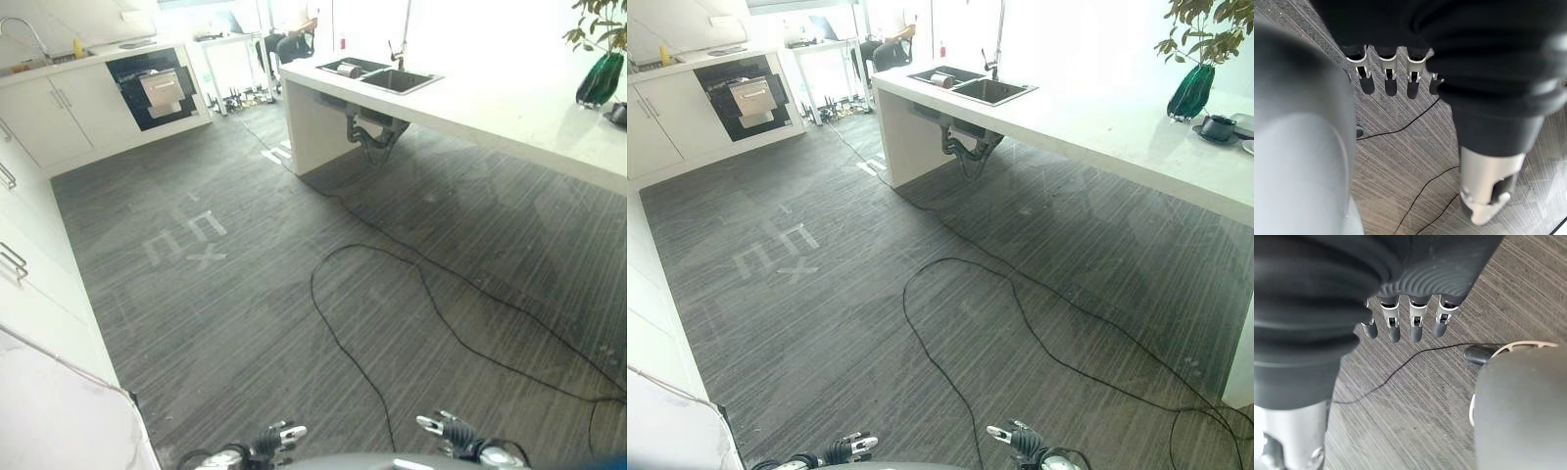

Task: Place the dishes in the dishwasher.

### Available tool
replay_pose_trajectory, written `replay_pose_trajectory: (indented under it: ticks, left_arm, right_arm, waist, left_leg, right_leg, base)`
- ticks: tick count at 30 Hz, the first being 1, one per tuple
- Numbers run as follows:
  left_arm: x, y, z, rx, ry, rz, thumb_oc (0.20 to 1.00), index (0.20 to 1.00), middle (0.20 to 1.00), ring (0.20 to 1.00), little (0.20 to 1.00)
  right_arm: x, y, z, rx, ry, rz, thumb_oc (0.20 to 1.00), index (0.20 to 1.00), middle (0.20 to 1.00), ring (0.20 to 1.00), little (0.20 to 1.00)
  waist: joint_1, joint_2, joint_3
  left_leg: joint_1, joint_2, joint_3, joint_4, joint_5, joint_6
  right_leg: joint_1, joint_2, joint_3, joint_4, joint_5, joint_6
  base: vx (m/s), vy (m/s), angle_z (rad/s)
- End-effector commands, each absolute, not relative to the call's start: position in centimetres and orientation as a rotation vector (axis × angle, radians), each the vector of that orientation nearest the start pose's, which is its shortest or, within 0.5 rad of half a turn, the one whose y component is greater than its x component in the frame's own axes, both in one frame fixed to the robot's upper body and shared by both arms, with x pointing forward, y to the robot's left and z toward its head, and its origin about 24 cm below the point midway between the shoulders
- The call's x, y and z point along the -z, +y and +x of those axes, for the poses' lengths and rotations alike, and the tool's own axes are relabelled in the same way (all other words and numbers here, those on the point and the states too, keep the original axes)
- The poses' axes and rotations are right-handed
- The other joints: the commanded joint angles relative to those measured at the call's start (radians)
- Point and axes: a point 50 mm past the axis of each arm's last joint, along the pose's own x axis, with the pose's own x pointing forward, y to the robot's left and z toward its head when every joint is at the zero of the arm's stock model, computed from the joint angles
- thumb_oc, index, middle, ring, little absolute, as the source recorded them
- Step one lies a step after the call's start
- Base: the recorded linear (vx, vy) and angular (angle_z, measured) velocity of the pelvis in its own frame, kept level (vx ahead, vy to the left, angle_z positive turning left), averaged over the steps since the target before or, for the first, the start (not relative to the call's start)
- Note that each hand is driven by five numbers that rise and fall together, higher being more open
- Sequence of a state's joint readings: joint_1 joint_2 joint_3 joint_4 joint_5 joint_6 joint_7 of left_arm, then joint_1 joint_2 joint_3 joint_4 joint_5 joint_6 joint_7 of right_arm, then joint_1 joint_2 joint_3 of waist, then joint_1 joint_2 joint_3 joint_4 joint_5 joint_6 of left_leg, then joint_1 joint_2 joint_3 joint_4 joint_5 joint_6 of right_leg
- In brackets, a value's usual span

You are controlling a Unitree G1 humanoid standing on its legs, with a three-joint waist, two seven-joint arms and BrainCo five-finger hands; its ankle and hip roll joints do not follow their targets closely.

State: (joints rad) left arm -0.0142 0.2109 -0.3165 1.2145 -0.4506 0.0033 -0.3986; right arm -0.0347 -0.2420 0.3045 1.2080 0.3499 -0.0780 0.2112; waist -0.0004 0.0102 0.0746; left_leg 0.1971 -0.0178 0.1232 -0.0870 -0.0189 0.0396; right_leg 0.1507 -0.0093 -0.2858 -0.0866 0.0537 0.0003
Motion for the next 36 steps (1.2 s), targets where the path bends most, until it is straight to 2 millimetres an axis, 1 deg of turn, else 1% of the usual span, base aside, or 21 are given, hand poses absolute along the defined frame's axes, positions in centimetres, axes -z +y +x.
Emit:
replay_pose_trajectory:
  ticks: [1,2,4,7,10,13,15,18,20,22,23,25,30,34,36]
  left_arm:
    - [15.8,18.1,11.6,0.291,1.149,-0.225,1.0,1.0,1.0,1.0,1.0]
    - [15.8,18.1,11.9,0.28,1.136,-0.234,1.0,1.0,1.0,1.0,1.0]
    - [15.7,18.3,12.1,0.278,1.139,-0.188,1.0,1.0,1.0,1.0,1.0]
    - [15.9,18.2,11.8,0.289,1.143,-0.128,1.0,1.0,1.0,1.0,1.0]
    - [16.1,18.4,11.5,0.244,1.161,-0.101,1.0,1.0,1.0,1.0,1.0]
    - [16.1,18.1,11.4,0.2,1.143,-0.212,1.0,1.0,1.0,1.0,1.0]
    - [16.0,18.3,11.5,0.181,1.12,-0.214,1.0,1.0,1.0,1.0,1.0]
    - [15.8,18.4,12.0,0.209,1.113,-0.2,1.0,1.0,1.0,1.0,1.0]
    - [16.0,18.5,11.7,0.194,1.162,-0.17,1.0,1.0,1.0,1.0,1.0]
    - [16.3,18.0,11.0,0.18,1.203,-0.206,1.0,1.0,1.0,1.0,1.0]
    - [16.5,17.7,10.6,0.154,1.214,-0.258,1.0,1.0,1.0,1.0,1.0]
    - [16.7,17.6,9.9,0.107,1.23,-0.314,1.0,1.0,1.0,1.0,1.0]
    - [16.8,18.1,9.2,0.08,1.246,-0.308,1.0,1.0,1.0,1.0,1.0]
    - [16.7,18.1,9.7,0.061,1.204,-0.316,1.0,1.0,1.0,1.0,1.0]
    - [16.4,18.2,10.7,0.043,1.133,-0.33,1.0,1.0,1.0,1.0,1.0]
  right_arm:
    - [15.2,-20.6,13.4,-0.141,1.078,-0.009,1.0,1.0,1.0,1.0,1.0]
    - [15.2,-20.6,13.4,-0.155,1.075,-0.02,1.0,1.0,1.0,1.0,1.0]
    - [15.2,-20.6,13.6,-0.163,1.068,-0.024,1.0,1.0,1.0,1.0,1.0]
    - [15.2,-20.3,13.7,-0.166,1.06,-0.023,1.0,1.0,1.0,1.0,1.0]
    - [15.2,-20.2,13.7,-0.154,1.052,0.028,1.0,1.0,1.0,1.0,1.0]
    - [15.1,-19.8,13.9,-0.157,1.033,0.072,1.0,1.0,1.0,1.0,1.0]
    - [15.1,-19.9,13.9,-0.157,1.032,0.104,1.0,1.0,1.0,1.0,1.0]
    - [15.0,-20.1,14.1,-0.128,1.025,0.135,1.0,1.0,1.0,1.0,1.0]
    - [15.2,-20.2,13.5,-0.12,1.061,0.151,1.0,1.0,1.0,1.0,1.0]
    - [15.5,-20.0,12.9,-0.113,1.087,0.171,1.0,1.0,1.0,1.0,1.0]
    - [15.7,-19.9,12.5,-0.078,1.107,0.221,1.0,1.0,1.0,1.0,1.0]
    - [15.9,-20.1,11.7,-0.065,1.136,0.213,1.0,1.0,1.0,1.0,1.0]
    - [16.1,-20.2,11.0,-0.06,1.156,0.202,1.0,1.0,1.0,1.0,1.0]
    - [16.0,-20.2,11.2,-0.064,1.138,0.209,1.0,1.0,1.0,1.0,1.0]
    - [15.8,-20.1,12.1,-0.06,1.102,0.23,1.0,1.0,1.0,1.0,1.0]
  waist:
    - [-0.008,-0.012,-0.021]
    - [-0.01,-0.011,-0.021]
    - [-0.01,-0.01,-0.023]
    - [-0.01,-0.01,-0.027]
    - [-0.01,-0.011,-0.029]
    - [-0.009,-0.013,-0.03]
    - [-0.007,-0.014,-0.026]
    - [-0.005,-0.014,-0.029]
    - [-0.013,-0.013,-0.039]
    - [-0.014,-0.012,-0.039]
    - [-0.014,-0.011,-0.035]
    - [-0.017,-0.008,-0.036]
    - [-0.02,-0.006,-0.027]
    - [-0.021,-0.007,-0.025]
    - [-0.02,-0.009,-0.022]
  left_leg:
    - [-0.02,0.004,0.045,0.014,-0.037,-0.019]
    - [-0.022,0.004,0.046,0.014,-0.037,-0.019]
    - [-0.024,0.004,0.045,0.013,-0.035,-0.019]
    - [-0.029,0.003,0.044,0.012,-0.033,-0.018]
    - [-0.029,0.004,0.045,0.011,-0.031,-0.019]
    - [-0.03,0.002,0.044,0.012,-0.032,-0.019]
    - [-0.024,0.001,0.044,0.013,-0.035,-0.018]
    - [-0.022,0.001,0.045,0.014,-0.036,-0.019]
    - [-0.024,0.0,0.05,0.011,-0.033,-0.021]
    - [-0.025,0.0,0.049,0.011,-0.033,-0.021]
    - [-0.021,0.001,0.048,0.011,-0.034,-0.021]
    - [-0.025,0.002,0.049,0.009,-0.032,-0.022]
    - [-0.026,0.005,0.047,0.008,-0.031,-0.022]
    - [-0.023,0.011,0.049,0.009,-0.031,-0.026]
    - [-0.021,0.015,0.047,0.014,-0.03,-0.027]
  right_leg:
    - [0.021,-0.052,0.052,0.012,-0.047,0.073]
    - [0.02,-0.051,0.054,0.012,-0.047,0.072]
    - [0.017,-0.05,0.058,0.012,-0.047,0.072]
    - [0.012,-0.049,0.062,0.011,-0.046,0.071]
    - [0.012,-0.048,0.064,0.01,-0.045,0.071]
    - [0.011,-0.048,0.065,0.008,-0.045,0.07]
    - [0.017,-0.048,0.065,0.007,-0.046,0.069]
    - [0.019,-0.046,0.063,0.005,-0.045,0.069]
    - [0.013,-0.044,0.068,0.004,-0.042,0.07]
    - [0.012,-0.043,0.07,0.003,-0.042,0.069]
    - [0.016,-0.042,0.072,0.002,-0.042,0.068]
    - [0.011,-0.041,0.075,-0.001,-0.04,0.066]
    - [0.01,-0.039,0.078,-0.001,-0.04,0.064]
    - [0.014,-0.037,0.077,0.001,-0.046,0.061]
    - [0.019,-0.029,0.077,0.009,-0.053,0.053]
  base:
    - [0.0,0.0,0.0]
    - [0.0,0.0,0.0]
    - [0.0,0.0,0.0]
    - [0.0,0.0,0.0]
    - [0.0,0.0,0.0]
    - [0.0,0.0,0.0]
    - [0.0,0.0,0.0]
    - [0.0,-0.012,0.0]
    - [0.0,-0.032,-0.01]
    - [-0.01,-0.013,-0.02]
    - [-0.01,-0.025,-0.04]
    - [0.0,0.0,0.0]
    - [-0.02,-0.024,-0.09]
    - [0.0,-0.067,0.0]
    - [0.03,-0.142,0.01]
